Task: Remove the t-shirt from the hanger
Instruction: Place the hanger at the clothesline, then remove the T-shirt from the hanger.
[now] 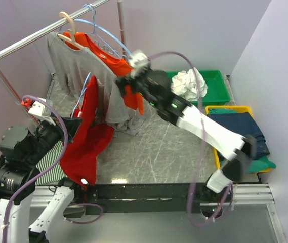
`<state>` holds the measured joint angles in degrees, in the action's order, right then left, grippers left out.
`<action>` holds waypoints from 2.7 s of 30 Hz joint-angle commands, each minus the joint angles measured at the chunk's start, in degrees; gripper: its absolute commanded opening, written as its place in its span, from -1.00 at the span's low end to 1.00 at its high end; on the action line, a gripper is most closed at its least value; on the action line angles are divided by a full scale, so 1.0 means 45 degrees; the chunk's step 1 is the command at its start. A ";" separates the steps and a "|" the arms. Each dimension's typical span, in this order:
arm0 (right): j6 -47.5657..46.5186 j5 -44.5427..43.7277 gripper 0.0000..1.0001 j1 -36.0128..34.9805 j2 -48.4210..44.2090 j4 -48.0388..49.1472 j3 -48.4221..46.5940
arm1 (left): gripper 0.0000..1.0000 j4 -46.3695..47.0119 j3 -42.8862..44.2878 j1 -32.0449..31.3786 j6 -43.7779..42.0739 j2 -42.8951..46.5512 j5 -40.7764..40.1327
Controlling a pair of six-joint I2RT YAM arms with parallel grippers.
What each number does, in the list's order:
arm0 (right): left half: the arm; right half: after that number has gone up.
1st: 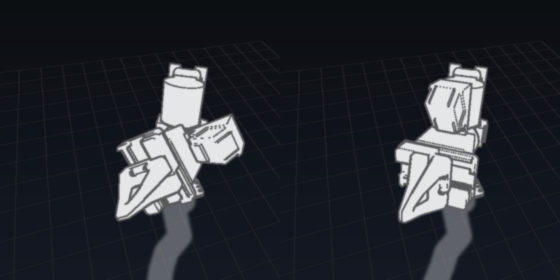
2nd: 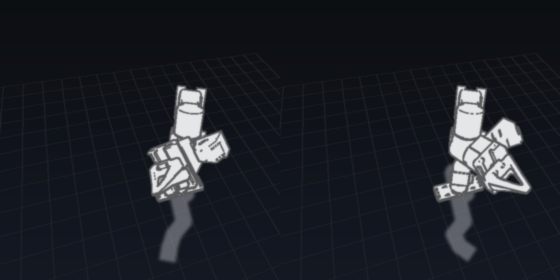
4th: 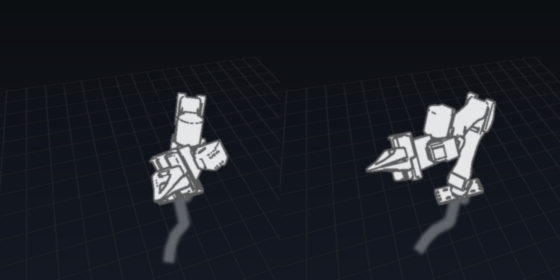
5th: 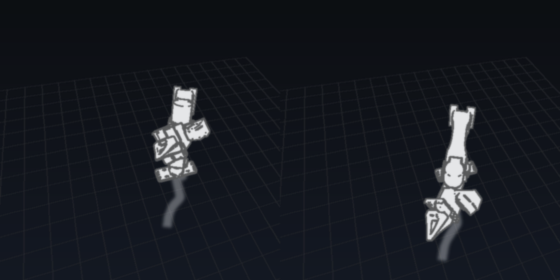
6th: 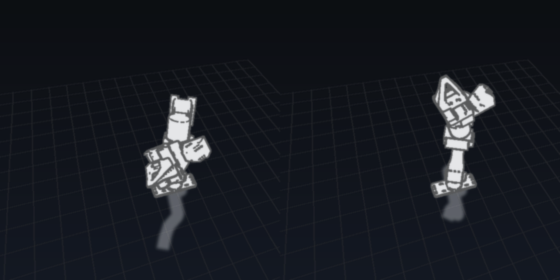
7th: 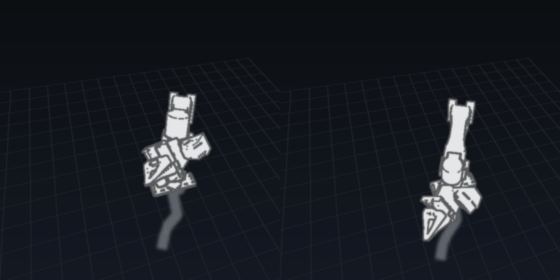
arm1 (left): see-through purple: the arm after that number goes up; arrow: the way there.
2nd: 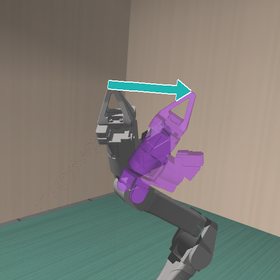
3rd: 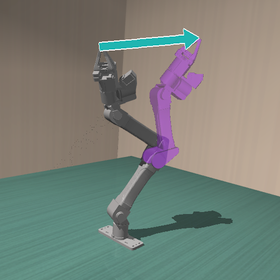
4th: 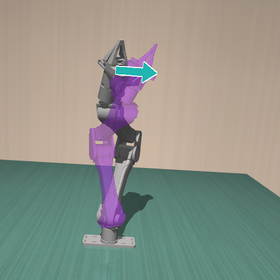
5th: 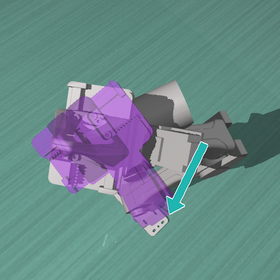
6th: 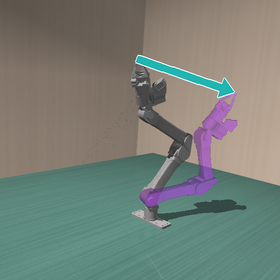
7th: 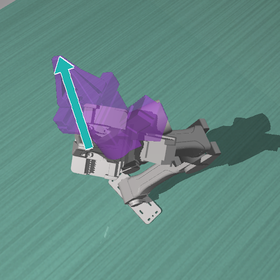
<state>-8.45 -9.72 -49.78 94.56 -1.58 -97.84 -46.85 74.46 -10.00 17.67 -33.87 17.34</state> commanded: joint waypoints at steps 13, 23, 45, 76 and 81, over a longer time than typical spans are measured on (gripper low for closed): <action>0.0901 -0.2528 1.00 -0.0110 -0.8377 -0.0037 0.6957 | -0.98 0.2365 -0.0667 -0.0024 -0.1075 -0.0033 0.7846; 0.0707 -0.1184 1.00 -0.0110 -0.8240 -0.0350 0.6919 | -0.98 0.1895 -0.0705 -0.0024 -0.1895 0.0591 0.8957; -0.0759 -0.4423 1.00 -0.0324 -1.2283 0.0235 0.9320 | -0.98 1.0898 0.3645 -0.0024 0.4135 -0.3818 0.9802; -0.1520 0.2607 0.96 -0.0344 -1.1897 -0.3185 0.8169 | -0.99 0.6663 0.0994 -0.3558 -0.0859 -0.6908 0.7575; -0.1970 0.2530 0.93 -0.0344 -1.1405 -0.1993 0.8150 | -0.98 0.6291 0.0429 -0.4105 -0.1192 -0.6615 0.7084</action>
<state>-14.59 -1.48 -51.18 41.69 -14.15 -59.24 -18.13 77.28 -27.27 16.71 -65.73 52.69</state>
